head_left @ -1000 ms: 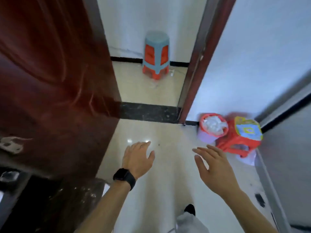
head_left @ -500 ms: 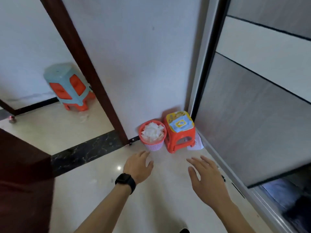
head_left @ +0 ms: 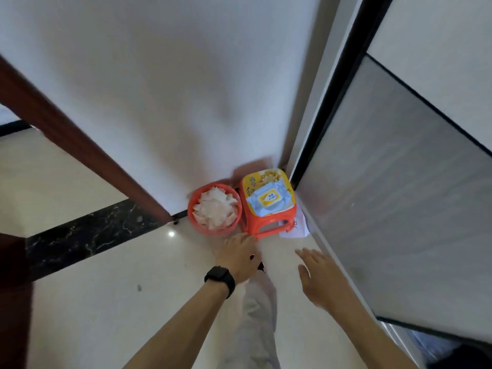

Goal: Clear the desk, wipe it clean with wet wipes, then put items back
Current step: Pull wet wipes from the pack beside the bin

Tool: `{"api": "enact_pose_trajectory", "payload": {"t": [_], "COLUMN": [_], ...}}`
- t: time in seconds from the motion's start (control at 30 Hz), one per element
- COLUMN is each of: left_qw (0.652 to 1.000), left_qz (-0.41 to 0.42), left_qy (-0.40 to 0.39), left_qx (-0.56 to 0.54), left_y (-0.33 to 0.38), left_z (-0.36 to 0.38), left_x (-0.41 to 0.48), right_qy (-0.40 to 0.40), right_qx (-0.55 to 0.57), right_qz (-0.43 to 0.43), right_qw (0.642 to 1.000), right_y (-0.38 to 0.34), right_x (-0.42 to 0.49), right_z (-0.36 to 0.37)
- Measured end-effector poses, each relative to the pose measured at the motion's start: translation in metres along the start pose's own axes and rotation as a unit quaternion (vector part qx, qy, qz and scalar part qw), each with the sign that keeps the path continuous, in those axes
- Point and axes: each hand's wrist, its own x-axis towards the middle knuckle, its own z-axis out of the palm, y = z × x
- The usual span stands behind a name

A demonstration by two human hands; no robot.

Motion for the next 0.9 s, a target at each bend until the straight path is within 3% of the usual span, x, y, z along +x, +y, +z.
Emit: {"api": "enact_pose_trajectory", "payload": {"t": [0.13,0.3,0.47,0.53,0.7,0.9], "left_qw": [0.998,0.996,0.989,0.987,0.997,0.997], "left_qz": [-0.017,-0.044,-0.064,-0.069,-0.025,-0.006], "left_qy": [-0.055,-0.081,-0.130,-0.139,-0.071,-0.045], "left_qx": [0.021,0.016,-0.041,-0.047,-0.021,0.069], "left_y": [-0.014,-0.021,-0.036,-0.045,-0.064,-0.074], "left_z": [0.014,0.024,0.057,0.074,0.130,0.186], "left_x": [0.116,0.220,0.304,0.333,0.402,0.462], "right_qy": [-0.120,-0.197,-0.183,-0.219,-0.242,-0.198], "right_qx": [-0.034,-0.068,-0.089,-0.093,-0.108,-0.149], "right_qz": [0.009,-0.001,-0.004,-0.009,-0.043,-0.088], "right_qw": [0.992,0.978,0.979,0.971,0.963,0.965], "right_y": [0.037,0.069,0.101,0.112,0.137,0.171], "right_x": [0.093,0.200,0.299,0.330,0.376,0.385], "right_z": [0.018,0.038,0.092,0.125,0.197,0.251]}}
